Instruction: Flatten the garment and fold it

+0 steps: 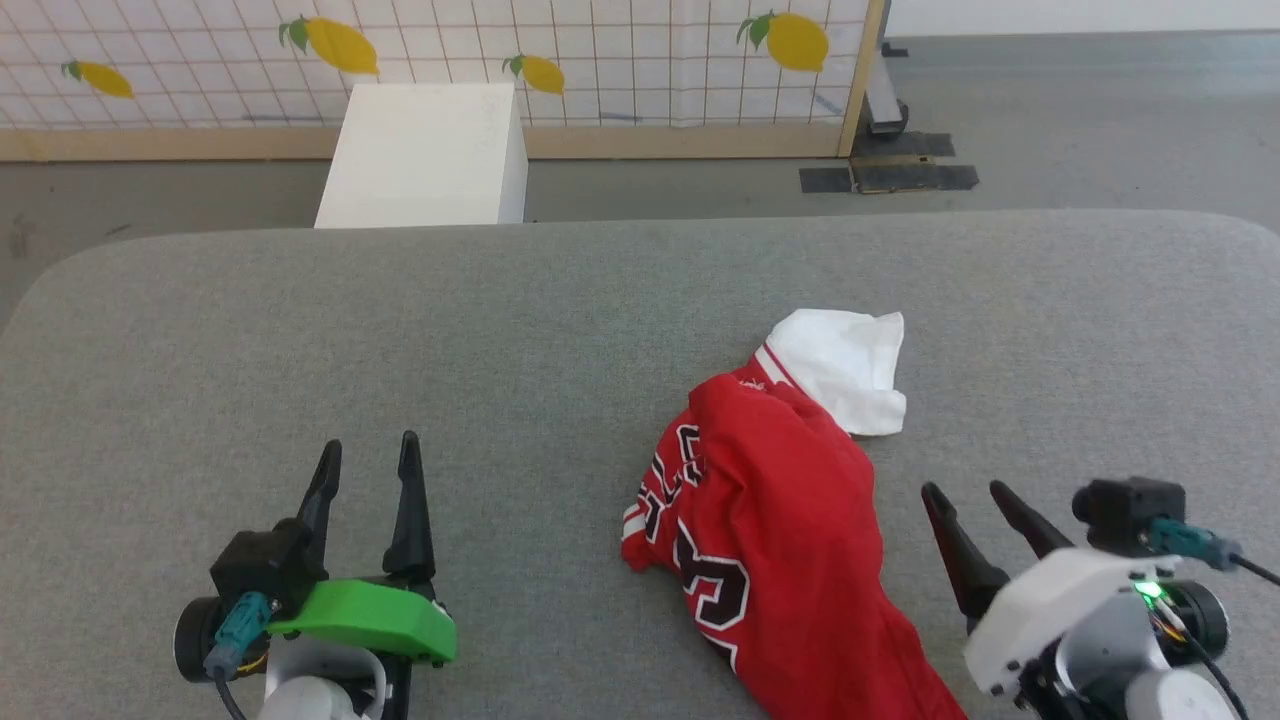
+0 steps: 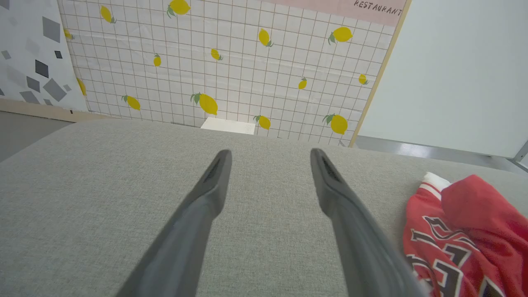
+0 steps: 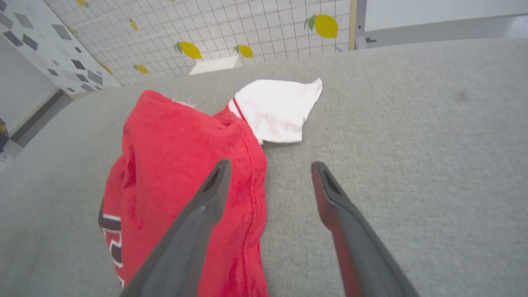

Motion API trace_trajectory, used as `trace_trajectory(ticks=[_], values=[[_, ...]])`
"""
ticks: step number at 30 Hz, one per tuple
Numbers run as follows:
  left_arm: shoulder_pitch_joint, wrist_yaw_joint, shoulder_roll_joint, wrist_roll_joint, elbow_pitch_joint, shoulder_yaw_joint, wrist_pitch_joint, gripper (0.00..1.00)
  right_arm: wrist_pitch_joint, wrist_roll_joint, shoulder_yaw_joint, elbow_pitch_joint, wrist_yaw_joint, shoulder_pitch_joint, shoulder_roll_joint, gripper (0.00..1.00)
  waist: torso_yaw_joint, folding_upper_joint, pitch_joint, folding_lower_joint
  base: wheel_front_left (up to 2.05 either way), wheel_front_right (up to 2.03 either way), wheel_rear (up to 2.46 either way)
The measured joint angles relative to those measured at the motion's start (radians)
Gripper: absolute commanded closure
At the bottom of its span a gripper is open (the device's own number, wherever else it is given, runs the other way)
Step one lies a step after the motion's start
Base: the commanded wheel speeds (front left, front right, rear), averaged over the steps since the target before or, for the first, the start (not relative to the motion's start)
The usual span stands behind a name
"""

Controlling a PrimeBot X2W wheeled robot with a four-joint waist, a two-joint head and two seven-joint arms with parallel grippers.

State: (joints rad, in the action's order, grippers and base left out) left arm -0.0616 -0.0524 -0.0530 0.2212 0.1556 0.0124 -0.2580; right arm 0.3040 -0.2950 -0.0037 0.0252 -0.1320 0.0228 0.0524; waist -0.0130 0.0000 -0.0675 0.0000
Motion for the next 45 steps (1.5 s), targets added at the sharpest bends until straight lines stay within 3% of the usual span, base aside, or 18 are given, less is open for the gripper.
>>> trace_trajectory(ticks=[9,15,16,17,18,19,20,26,31,34,39,45], values=[[-0.019,0.007,0.000,0.009,-0.009,0.013,0.000,0.00,-0.076,0.024,0.059,-0.325,0.000,-0.246,-0.002,0.00,-0.030,0.0000,-0.056,0.0000,0.00,0.00,0.00],[-0.042,0.016,0.000,0.015,-0.010,0.032,0.000,0.00,0.003,0.139,0.072,-0.511,0.000,-0.348,-0.002,0.00,-0.060,0.0000,-0.093,0.0000,0.00,0.00,0.00],[-0.042,0.016,0.000,0.015,-0.010,0.034,0.000,0.00,0.032,0.155,0.072,-0.536,0.000,-0.354,-0.002,0.09,-0.066,0.0000,-0.098,0.0000,0.00,0.00,0.00],[-0.042,0.019,0.000,0.016,-0.009,0.034,0.000,0.00,0.056,0.164,0.072,-0.552,0.000,-0.359,-0.002,0.31,-0.071,0.0000,-0.102,0.0000,0.00,0.00,0.00],[-0.042,0.020,0.000,0.017,-0.009,0.034,0.000,0.00,0.080,0.170,0.073,-0.557,0.000,-0.371,-0.002,0.68,-0.076,0.0000,-0.105,0.0000,0.00,0.00,0.00],[-0.042,0.020,0.000,0.017,-0.009,0.035,0.000,0.00,0.096,0.175,0.072,-0.559,0.000,-0.380,-0.002,0.79,-0.080,0.0000,-0.107,0.0000,0.00,0.00,0.00],[-0.042,0.020,0.000,0.018,-0.009,0.034,0.000,0.00,0.105,0.184,0.069,-0.558,-0.001,-0.387,-0.002,1.00,-0.083,0.0000,-0.109,0.0000,0.00,0.00,0.00],[-0.042,0.022,0.000,0.018,-0.003,0.030,0.000,0.00,0.074,0.165,0.065,-0.508,-0.001,-0.354,-0.007,1.00,-0.085,0.0000,-0.090,0.0000,0.00,0.00,0.00],[-0.040,0.022,0.000,0.018,-0.001,0.025,0.000,0.00,0.025,0.147,0.072,-0.323,0.000,-0.280,-0.002,1.00,-0.079,0.0000,-0.059,0.0000,0.00,0.00,0.00],[-0.036,0.021,0.000,0.015,0.000,0.020,0.000,0.00,0.031,0.085,0.154,-0.157,0.000,-0.232,0.001,1.00,-0.074,0.0000,-0.042,0.0000,0.00,0.00,0.00],[-0.035,0.017,0.000,0.012,0.002,0.016,0.000,0.00,0.120,0.074,0.395,0.042,0.000,-0.170,-0.002,1.00,-0.067,0.0000,-0.021,0.0000,0.00,0.00,0.00],[-0.035,0.012,0.001,0.012,0.005,0.019,0.000,0.00,0.247,0.004,0.665,0.035,0.000,-0.139,0.034,1.00,-0.072,0.0000,-0.016,0.0000,0.00,0.00,0.00]])
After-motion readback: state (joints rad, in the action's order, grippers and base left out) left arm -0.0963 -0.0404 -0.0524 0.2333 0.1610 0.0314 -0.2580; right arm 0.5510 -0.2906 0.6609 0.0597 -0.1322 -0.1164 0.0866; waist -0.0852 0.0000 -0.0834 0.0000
